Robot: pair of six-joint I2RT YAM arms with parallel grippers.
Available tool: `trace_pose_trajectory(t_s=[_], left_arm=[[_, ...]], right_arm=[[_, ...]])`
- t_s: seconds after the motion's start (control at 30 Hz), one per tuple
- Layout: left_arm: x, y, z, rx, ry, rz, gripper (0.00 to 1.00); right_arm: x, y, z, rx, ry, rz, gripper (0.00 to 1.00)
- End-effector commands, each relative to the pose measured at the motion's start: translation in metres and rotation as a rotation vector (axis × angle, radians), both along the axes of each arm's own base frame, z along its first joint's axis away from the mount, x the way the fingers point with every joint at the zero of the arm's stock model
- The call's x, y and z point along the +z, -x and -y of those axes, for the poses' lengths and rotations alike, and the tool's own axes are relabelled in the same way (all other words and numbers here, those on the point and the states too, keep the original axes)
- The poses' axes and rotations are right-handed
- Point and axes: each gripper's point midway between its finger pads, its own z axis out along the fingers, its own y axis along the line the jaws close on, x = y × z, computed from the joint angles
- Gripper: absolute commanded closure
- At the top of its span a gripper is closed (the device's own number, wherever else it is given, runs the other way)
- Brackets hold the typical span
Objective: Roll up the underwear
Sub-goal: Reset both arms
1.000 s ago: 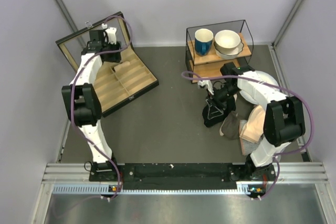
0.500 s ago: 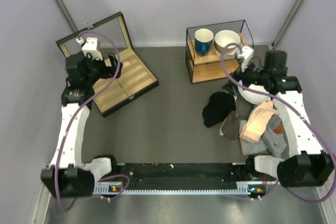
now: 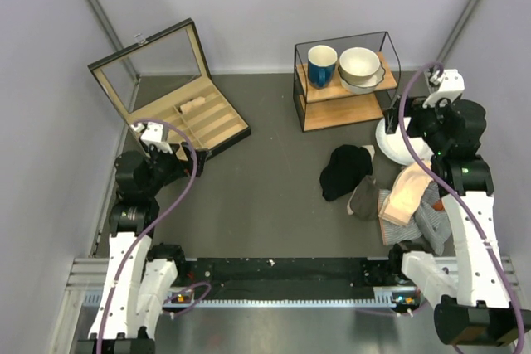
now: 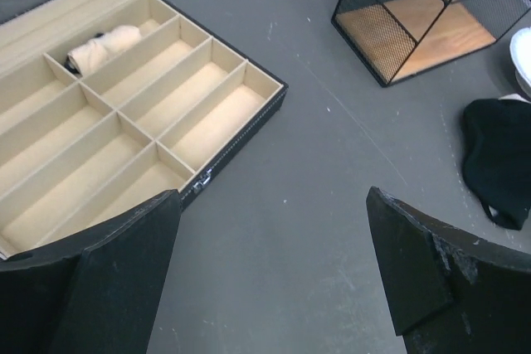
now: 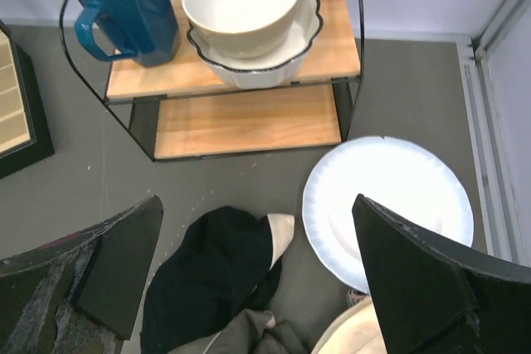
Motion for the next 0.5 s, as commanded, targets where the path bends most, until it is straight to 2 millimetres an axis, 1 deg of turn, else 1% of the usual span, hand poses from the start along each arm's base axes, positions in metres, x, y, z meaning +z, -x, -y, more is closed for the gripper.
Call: trace_pose_trajectory(t_s=[0.0, 0.17, 0.3, 0.47], left_arm=[[0.018, 0.003, 0.004, -0.009, 0.008, 0.048, 0.01], [0.021, 0.007, 0.005, -0.016, 0.012, 0.070, 0.01], [0.023, 0.010, 0.007, -0.026, 0.015, 0.084, 0.01], [0.026, 0.013, 0.007, -0.027, 0.013, 0.100, 0.01]], right_arm=[[0.004, 0.007, 0.008, -0.070, -0.037, 0.018, 0.01], [0.004, 0.014, 0.009, -0.077, -0.038, 0.016, 0.01], [0.004, 0.017, 0.003, -0.049, -0.060, 0.007, 0.01], [0.001, 0.015, -0.003, -0.026, -0.084, -0.010, 0.01]])
